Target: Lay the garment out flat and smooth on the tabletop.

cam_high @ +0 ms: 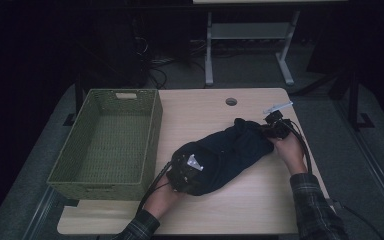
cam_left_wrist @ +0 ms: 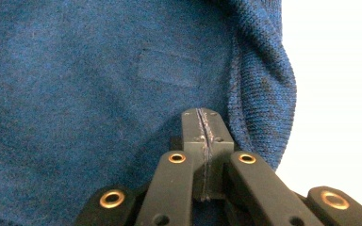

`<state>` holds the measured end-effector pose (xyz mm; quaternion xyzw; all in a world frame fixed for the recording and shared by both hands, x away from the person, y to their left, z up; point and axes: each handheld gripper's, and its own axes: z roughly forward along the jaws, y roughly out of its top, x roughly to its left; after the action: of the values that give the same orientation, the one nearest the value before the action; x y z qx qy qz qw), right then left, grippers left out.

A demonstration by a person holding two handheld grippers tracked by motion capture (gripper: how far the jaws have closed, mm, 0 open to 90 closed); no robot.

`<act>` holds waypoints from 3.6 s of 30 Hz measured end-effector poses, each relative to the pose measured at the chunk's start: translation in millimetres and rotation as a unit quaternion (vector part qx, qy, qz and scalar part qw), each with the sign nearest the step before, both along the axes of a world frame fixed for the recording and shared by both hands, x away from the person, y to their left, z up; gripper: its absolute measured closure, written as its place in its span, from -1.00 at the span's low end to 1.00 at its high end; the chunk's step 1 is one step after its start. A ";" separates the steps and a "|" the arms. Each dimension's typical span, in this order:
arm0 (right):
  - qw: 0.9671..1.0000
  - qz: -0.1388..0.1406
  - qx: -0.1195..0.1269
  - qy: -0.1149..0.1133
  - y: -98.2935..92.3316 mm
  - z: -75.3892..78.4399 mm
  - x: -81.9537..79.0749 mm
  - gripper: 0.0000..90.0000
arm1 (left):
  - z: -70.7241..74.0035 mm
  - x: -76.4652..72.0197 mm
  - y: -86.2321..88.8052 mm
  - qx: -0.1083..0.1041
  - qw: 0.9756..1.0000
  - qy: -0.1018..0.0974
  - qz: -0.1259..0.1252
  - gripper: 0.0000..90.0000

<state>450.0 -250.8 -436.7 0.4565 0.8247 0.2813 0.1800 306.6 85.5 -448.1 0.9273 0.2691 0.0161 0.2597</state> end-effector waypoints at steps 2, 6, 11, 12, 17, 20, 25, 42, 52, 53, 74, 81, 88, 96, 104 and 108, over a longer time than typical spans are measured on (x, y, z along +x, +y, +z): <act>1.000 0.000 0.006 0.006 0.4 -3.4 -0.1 0.60 | -0.2 0.4 0.1 -0.003 1.000 0.003 -0.001 0.99; 1.000 0.001 0.016 -0.010 -2.8 7.9 -7.4 0.31 | -0.6 0.7 0.1 -0.009 1.000 0.007 0.000 0.99; 0.998 0.020 0.050 -0.012 -5.3 29.8 -26.7 0.49 | -0.9 1.0 0.5 -0.011 1.000 0.008 -0.001 0.97; 0.998 0.022 0.056 -0.010 -4.9 32.3 -30.8 0.57 | -0.9 1.1 0.6 -0.012 1.000 0.009 -0.001 0.96; 0.997 0.055 0.061 -0.004 3.3 36.3 -59.6 0.95 | -0.6 0.5 0.2 -0.011 1.000 0.006 -0.002 0.96; 0.995 0.070 0.074 -0.001 9.1 33.6 -74.5 1.00 | -0.6 0.9 0.2 -0.010 1.000 0.006 -0.004 0.96; 0.991 0.102 0.090 0.006 24.1 29.4 -95.0 1.00 | -0.8 1.7 1.4 -0.010 1.000 0.007 -0.008 0.96; 0.975 0.199 0.086 0.040 77.7 -4.9 -130.2 1.00 | -1.4 0.7 1.4 -0.014 1.000 0.010 -0.004 0.97; 0.973 0.212 0.068 0.059 93.3 -26.0 -131.4 1.00 | -1.0 4.5 2.9 -0.016 1.000 0.021 -0.012 0.96; 0.973 0.212 0.068 0.059 93.3 -26.0 -131.5 1.00 | -1.1 4.8 2.3 -0.018 1.000 0.022 -0.010 0.96; 0.973 0.215 0.066 0.058 93.3 -26.2 -131.7 1.00 | 51.0 73.5 -27.9 -0.028 0.999 -0.036 0.021 1.00; 0.973 0.213 0.067 0.059 93.3 -26.1 -132.0 1.00 | 51.2 116.4 -44.1 -0.011 0.998 -0.050 0.043 1.00; 0.972 0.215 0.069 0.060 92.9 -26.4 -131.3 1.00 | 26.2 146.7 -45.6 0.020 0.998 -0.032 0.052 1.00; 0.972 0.214 0.068 0.061 92.6 -26.3 -131.0 1.00 | 2.8 156.3 -48.0 0.039 0.998 -0.015 0.052 1.00; 0.973 0.212 0.058 0.064 87.6 -24.7 -131.1 1.00 | 3.7 147.1 -45.8 0.042 0.998 0.000 0.055 1.00; 0.976 0.202 0.053 0.067 78.8 -23.8 -130.8 1.00 | 2.2 136.9 -39.8 0.024 0.998 0.006 0.057 1.00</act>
<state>319.2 -172.0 -460.4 0.3069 0.8939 0.3243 0.0392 443.4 45.7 -445.9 0.9164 0.3228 0.0316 0.2344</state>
